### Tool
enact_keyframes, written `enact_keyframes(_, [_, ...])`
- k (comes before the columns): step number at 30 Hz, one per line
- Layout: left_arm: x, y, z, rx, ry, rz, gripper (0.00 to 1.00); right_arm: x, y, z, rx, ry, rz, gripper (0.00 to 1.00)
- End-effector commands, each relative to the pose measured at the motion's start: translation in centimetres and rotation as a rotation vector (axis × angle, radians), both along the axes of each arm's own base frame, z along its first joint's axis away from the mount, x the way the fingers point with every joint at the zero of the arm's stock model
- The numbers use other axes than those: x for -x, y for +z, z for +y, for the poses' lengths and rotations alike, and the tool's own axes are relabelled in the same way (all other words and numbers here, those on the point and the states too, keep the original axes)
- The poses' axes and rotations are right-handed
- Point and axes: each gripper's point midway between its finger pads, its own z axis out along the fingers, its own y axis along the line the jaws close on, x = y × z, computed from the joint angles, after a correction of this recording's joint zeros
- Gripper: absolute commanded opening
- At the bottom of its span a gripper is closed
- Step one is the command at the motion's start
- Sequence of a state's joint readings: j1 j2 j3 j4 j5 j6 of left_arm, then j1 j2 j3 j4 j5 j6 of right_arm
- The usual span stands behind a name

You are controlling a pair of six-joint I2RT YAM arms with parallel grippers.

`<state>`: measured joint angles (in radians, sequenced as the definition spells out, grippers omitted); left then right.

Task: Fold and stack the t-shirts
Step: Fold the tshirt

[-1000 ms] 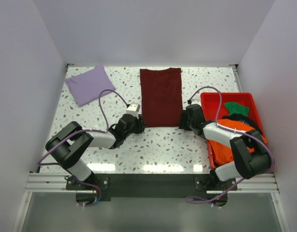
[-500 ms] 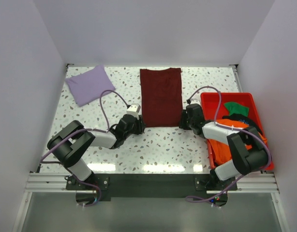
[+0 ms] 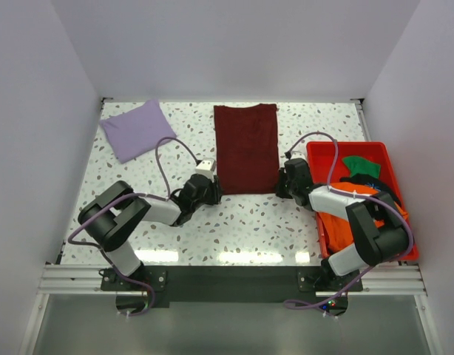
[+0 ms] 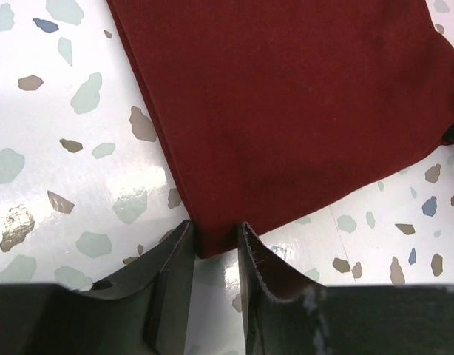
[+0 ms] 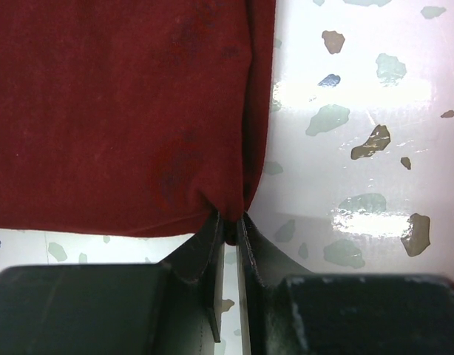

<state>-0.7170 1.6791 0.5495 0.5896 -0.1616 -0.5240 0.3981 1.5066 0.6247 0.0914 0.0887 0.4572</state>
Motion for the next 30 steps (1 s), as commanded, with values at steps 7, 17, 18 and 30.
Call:
enact_keyframes(7, [-0.3,-0.4,-0.5,0.006,0.006,0.01,0.12,0.3,-0.3,-0.1,0.01,0.002,0.025,0.06])
enact_keyframes(17, [0.7,0.9,0.3,0.026,0.011,-0.003,0.0,1.7,1.9,-0.1,-0.028,0.014,-0.001,0.0])
enact_keyframes(18, [0.8,1.2,0.4,0.031,0.012,-0.007,0.0,1.8,2.2,0.0,-0.039,0.02,-0.008,0.0])
enact_keyframes(30, [4.4,6.2,1.4,0.123,-0.026,-0.041,0.0,6.8,6.9,1.1,-0.022,0.099,-0.054,0.0])
